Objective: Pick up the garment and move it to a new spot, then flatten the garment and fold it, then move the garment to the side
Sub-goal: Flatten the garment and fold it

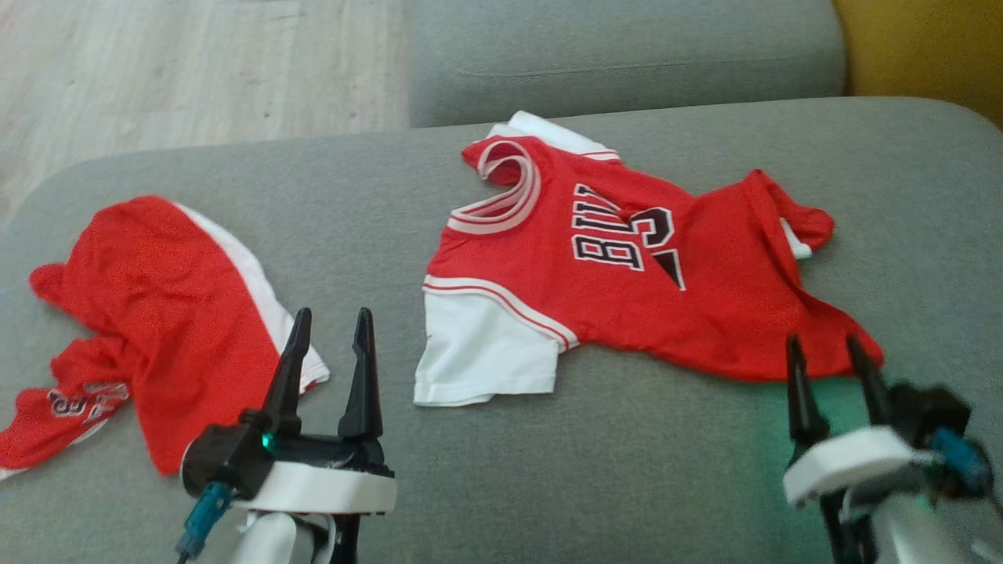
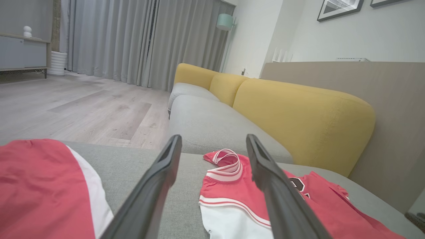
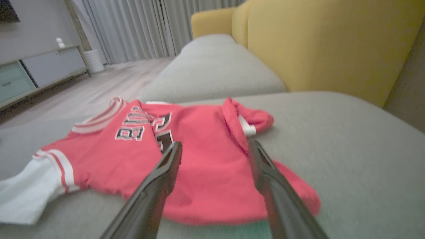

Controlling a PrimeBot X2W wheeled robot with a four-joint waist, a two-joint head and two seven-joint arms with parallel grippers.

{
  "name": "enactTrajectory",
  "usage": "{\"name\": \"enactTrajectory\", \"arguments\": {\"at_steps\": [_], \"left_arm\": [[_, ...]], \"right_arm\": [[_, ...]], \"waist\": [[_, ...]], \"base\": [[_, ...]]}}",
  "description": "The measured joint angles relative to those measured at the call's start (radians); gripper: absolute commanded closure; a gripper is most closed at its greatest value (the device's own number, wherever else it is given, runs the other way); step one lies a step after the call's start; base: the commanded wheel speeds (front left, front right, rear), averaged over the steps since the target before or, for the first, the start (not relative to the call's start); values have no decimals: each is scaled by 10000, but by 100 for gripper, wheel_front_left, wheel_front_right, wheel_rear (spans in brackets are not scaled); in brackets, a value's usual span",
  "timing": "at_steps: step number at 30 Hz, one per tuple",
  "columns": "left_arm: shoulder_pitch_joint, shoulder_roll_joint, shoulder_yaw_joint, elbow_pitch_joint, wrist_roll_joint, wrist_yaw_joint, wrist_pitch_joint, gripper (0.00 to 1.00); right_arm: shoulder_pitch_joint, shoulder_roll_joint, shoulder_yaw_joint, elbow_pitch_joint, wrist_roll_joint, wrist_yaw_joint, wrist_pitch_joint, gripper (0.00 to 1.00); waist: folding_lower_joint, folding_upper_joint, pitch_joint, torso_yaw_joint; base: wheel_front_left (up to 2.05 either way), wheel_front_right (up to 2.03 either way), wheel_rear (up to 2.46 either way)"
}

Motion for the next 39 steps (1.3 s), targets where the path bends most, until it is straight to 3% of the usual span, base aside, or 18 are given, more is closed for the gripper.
{"name": "enactTrajectory", "arguments": {"at_steps": [3, 11, 17, 31, 39], "left_arm": [[3, 4, -12, 73, 0, 0, 0, 0], [-16, 4, -192, 458, 90, -77, 0, 0], [-120, 6, -989, 2042, 104, -73, 36, 0], [-1449, -6, -1319, 4468, 42, 1175, 1034, 0], [-2099, 2, -1549, 5421, 42, 1053, 1808, 0]], "right_arm": [[575, 456, -443, -150, -474, 0, 146, 0], [532, 621, -560, -809, -525, 0, 144, 0], [340, 621, -531, -955, -362, 0, 144, 0], [221, 621, -399, -1026, -221, 0, 144, 0], [-17, 623, -291, -1118, -17, 0, 123, 0]], "waist": [[0, 0, -15, -240], [1, 0, 205, -664], [1, 0, 336, -821], [1, 0, 783, -1015], [2, 0, 1167, -1269]], "base": [[0, 0, 0], [0, 0, 0], [0, 0, 0], [0, 0, 0], [0, 0, 0]]}}
